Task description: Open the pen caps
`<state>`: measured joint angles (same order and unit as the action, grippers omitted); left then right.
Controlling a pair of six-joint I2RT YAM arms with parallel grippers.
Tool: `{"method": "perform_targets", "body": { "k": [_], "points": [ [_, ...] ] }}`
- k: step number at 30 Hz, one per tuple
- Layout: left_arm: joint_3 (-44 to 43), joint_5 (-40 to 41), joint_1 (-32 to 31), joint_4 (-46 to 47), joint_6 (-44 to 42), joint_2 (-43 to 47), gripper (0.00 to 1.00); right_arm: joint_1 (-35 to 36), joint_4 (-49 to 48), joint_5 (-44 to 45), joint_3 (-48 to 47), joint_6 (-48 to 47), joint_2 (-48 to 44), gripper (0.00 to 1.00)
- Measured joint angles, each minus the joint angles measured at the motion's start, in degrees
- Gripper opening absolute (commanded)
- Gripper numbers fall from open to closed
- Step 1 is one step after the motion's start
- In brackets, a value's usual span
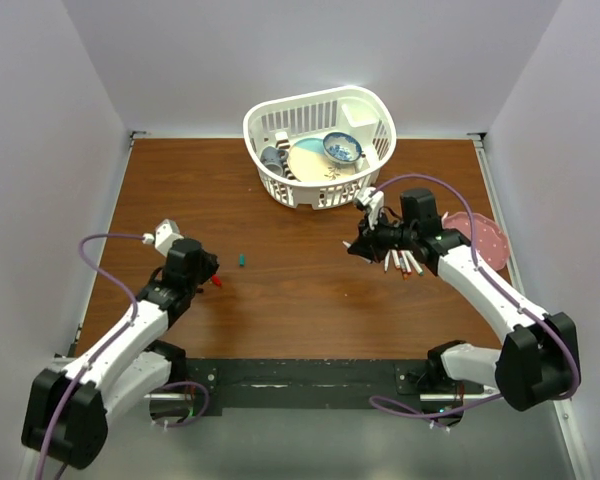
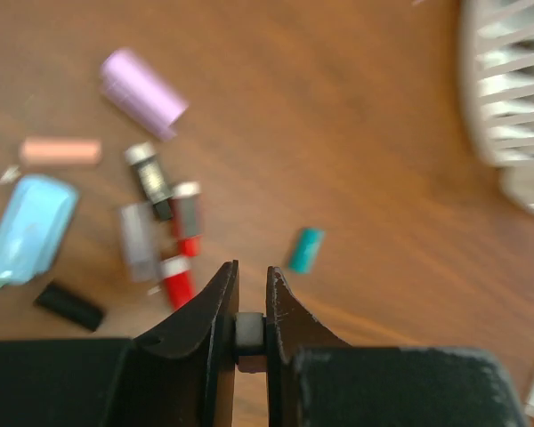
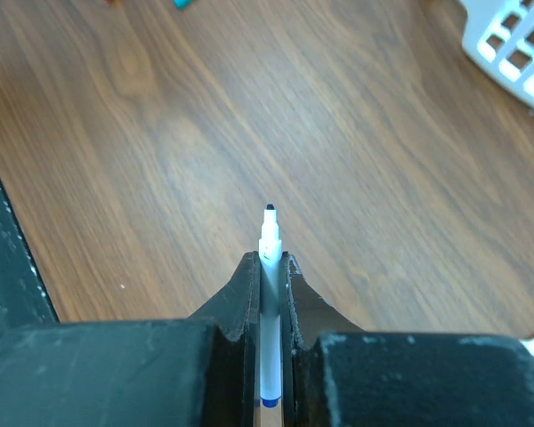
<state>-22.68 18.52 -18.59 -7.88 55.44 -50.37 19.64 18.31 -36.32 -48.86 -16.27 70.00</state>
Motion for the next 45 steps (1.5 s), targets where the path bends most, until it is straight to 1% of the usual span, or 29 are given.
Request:
{"method": "perform_targets", "body": {
  "k": [4,7,8,9,11,13,14,15,19,21,23,24,25,27,28,29,30,31,33,34,35,36,37,39,42,45],
  "points": [
    [0.0,0.6,0.6,-4.2,1.1,-7.3,0.00,-2.3,1.5,0.6,0.0,-0.8,0.1,0.00],
    [0.0,1.0,1.2,-5.2,1.5,-8.9,0.09,-4.3,1.7,0.6,0.0,-0.8,0.1,0.00],
    [0.0,1.2,1.6,-5.1,1.6,-8.9,0.19,-4.8,1.7,0.6,0.0,-0.8,0.1,0.00],
    [0.0,1.5,1.9,-5.1,1.6,-8.9,0.21,-5.3,1.7,0.6,0.0,-0.8,0.1,0.00],
    [0.0,1.7,2.6,-5.1,1.6,-8.9,0.22,-5.9,1.8,0.6,0.0,-0.8,0.1,0.00],
    [0.0,2.0,3.2,-5.1,1.8,-8.9,0.27,-6.3,1.9,0.6,0.0,-0.8,0.1,0.00],
    [0.0,2.1,3.4,-5.1,1.9,-8.9,0.34,-6.3,1.9,0.6,0.0,-0.8,0.1,0.00],
    [0.0,2.2,3.7,-5.1,2.1,-9.0,0.35,-6.7,1.9,0.6,0.0,-0.8,0.1,0.00],
    [-0.1,2.6,4.4,-5.3,2.3,-9.6,0.45,-8.2,1.9,0.7,0.0,-0.8,0.1,0.00],
    [-0.4,2.7,4.7,-6.1,2.2,-9.7,0.48,-9.7,1.9,0.9,0.0,-0.7,0.1,0.00],
    [-1.2,2.9,4.8,-7.2,2.2,-9.6,0.52,-11.4,1.9,1.3,0.0,-0.5,0.1,0.00],
    [-1.8,2.9,4.8,-7.6,2.0,-9.3,0.55,-12.4,1.9,2.1,0.0,-0.1,0.1,0.00],
    [-2.4,2.9,4.9,-8.1,2.0,-8.7,0.61,-13.4,1.7,3.4,0.0,0.6,0.1,0.00],
    [-4.0,2.9,5.0,-9.0,1.3,-7.2,0.66,-15.6,0.9,6.9,0.0,2.4,0.3,0.00],
    [-4.8,2.8,5.0,-9.4,0.9,-6.5,0.74,-16.5,0.2,8.8,0.0,3.7,0.5,0.00],
    [-5.7,2.6,5.1,-9.5,0.2,-5.4,0.74,-17.5,-0.6,10.9,0.1,4.9,1.0,0.00],
    [-6.6,2.3,5.1,-9.5,-1.0,-4.2,0.78,-18.3,-1.4,12.9,0.1,5.9,1.7,0.00],
    [-7.5,1.4,5.1,-9.3,-2.3,-2.7,0.82,-19.0,-1.9,14.6,0.1,7.0,2.7,0.00],
    [-8.4,-0.8,5.1,-8.0,-5.8,-0.2,0.85,-20.3,-2.6,17.0,0.1,8.6,5.4,0.00],
    [-8.4,-3.5,5.1,-6.5,-8.5,1.4,0.87,-20.7,-2.5,17.9,0.1,9.0,6.9,0.00],
    [-8.4,-10.4,5.1,-2.5,-15.3,4.5,0.89,-21.5,-2.3,20.3,0.1,9.4,11.0,0.00],
    [-8.4,-10.8,5.1,-2.3,-15.8,4.7,0.89,-21.6,-2.2,20.3,0.1,9.4,11.2,0.00],
    [-8.4,-13.3,5.1,-1.3,-18.1,5.3,0.89,-21.6,-1.6,20.6,0.0,8.8,12.1,0.01],
    [-8.4,-17.7,5.2,-0.2,-22.0,6.6,0.90,-21.7,0.6,20.4,-1.0,6.6,13.9,0.06],
    [-8.4,-21.9,5.2,1.5,-25.2,7.5,0.90,-22.2,3.6,19.0,-3.1,3.0,16.7,0.16],
    [-8.4,-24.7,5.2,2.4,-27.1,7.0,0.90,-22.7,5.5,17.5,-4.0,0.1,17.9,0.17]
  ]
}}
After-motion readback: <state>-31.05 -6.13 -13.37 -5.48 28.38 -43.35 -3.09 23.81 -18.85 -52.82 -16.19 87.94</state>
